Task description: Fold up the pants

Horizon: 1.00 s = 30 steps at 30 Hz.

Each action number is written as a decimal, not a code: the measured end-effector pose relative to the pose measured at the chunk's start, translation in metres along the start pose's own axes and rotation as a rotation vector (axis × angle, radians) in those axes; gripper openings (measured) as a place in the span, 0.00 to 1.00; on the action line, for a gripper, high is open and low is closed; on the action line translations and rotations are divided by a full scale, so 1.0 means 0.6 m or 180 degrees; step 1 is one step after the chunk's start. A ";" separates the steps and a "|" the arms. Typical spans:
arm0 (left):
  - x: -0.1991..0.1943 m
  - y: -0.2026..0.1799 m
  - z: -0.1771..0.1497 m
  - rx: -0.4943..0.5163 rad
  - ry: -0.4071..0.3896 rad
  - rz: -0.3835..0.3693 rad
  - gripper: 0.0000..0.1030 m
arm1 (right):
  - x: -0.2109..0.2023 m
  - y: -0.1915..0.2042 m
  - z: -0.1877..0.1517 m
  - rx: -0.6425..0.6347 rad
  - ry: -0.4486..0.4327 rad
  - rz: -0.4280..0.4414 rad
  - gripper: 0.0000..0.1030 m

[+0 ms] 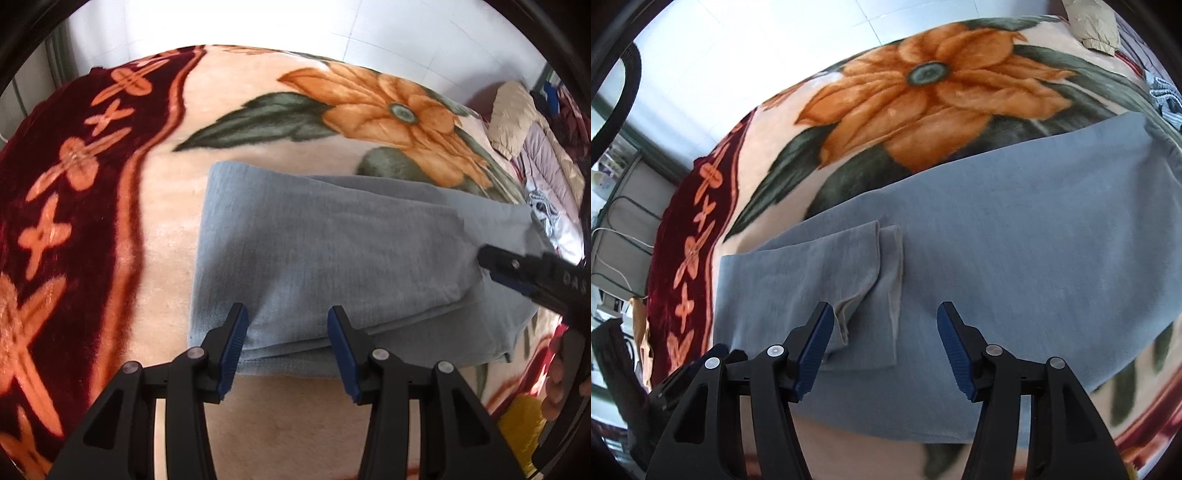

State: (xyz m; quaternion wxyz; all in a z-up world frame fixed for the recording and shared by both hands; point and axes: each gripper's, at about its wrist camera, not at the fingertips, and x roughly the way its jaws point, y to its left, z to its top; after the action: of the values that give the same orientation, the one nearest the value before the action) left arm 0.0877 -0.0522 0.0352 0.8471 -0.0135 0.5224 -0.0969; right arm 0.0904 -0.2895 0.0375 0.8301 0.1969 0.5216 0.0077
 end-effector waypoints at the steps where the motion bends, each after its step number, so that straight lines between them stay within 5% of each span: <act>1: 0.000 -0.001 0.000 0.0007 -0.0012 -0.0003 0.48 | 0.008 0.007 0.000 -0.0049 0.0028 -0.0029 0.58; 8: -0.008 0.008 -0.004 -0.0071 -0.0051 -0.0115 0.48 | 0.042 0.047 -0.010 -0.0308 0.0079 -0.0253 0.58; 10: -0.014 0.012 -0.004 -0.0108 -0.0058 -0.0149 0.48 | 0.043 0.060 -0.012 -0.0396 0.0093 -0.0200 0.42; 12: -0.020 0.016 -0.004 -0.0136 -0.0072 -0.0168 0.48 | 0.043 0.071 -0.011 -0.0462 0.0118 -0.0164 0.13; 30: -0.083 0.071 0.000 -0.0408 -0.0266 -0.0152 0.48 | -0.157 0.126 0.050 -0.0691 -0.0432 0.0176 0.08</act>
State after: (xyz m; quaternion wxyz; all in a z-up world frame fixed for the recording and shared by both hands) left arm 0.0724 -0.0016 0.0737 0.8630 -0.0841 0.4912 -0.0827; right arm 0.0879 -0.2498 0.1553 0.8794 0.1204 0.4547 0.0736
